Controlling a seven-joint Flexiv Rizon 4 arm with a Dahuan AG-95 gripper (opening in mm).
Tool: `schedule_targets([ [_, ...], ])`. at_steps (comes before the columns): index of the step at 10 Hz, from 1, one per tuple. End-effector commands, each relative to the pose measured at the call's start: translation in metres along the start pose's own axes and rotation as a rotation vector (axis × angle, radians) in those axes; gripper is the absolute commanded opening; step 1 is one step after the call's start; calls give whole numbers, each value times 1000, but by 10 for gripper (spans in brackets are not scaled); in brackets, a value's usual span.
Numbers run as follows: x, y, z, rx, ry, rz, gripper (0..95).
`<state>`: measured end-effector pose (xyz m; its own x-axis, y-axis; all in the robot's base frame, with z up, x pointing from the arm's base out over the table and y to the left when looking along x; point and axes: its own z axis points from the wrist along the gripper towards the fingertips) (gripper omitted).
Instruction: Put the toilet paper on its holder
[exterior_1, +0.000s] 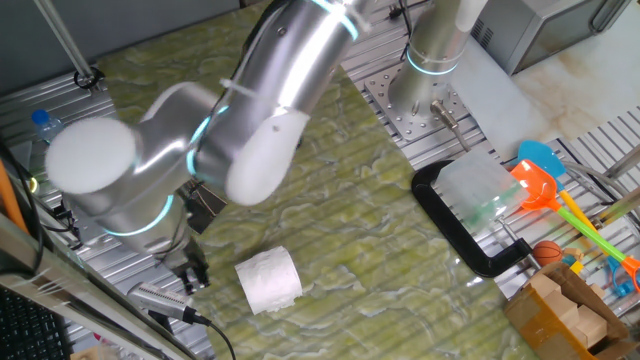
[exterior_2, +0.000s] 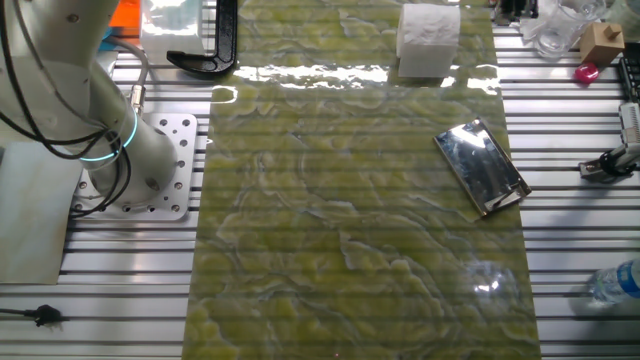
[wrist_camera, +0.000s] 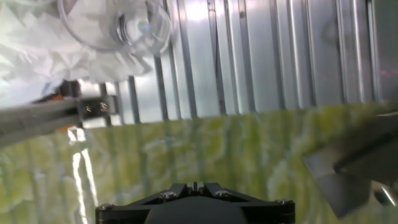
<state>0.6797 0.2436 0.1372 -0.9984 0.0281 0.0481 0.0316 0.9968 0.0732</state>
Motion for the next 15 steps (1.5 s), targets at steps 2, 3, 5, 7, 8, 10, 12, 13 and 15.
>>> schedule_targets([
  [2, 58, 0, 1, 2, -7, 2, 0],
  [3, 60, 0, 1, 1, -1, 9, 0],
  [5, 59, 1, 2, -1, 2, 26, 0],
  [7, 54, 5, 5, -1, 2, 32, 0],
  [8, 53, 6, 5, -2, 3, 34, 0],
  [10, 52, 6, 6, -3, 4, 43, 0],
  [12, 52, 6, 7, -5, 10, 46, 0],
  [13, 52, 6, 7, -11, 15, 47, 0],
  [15, 53, 5, 6, -11, 9, 44, 0],
])
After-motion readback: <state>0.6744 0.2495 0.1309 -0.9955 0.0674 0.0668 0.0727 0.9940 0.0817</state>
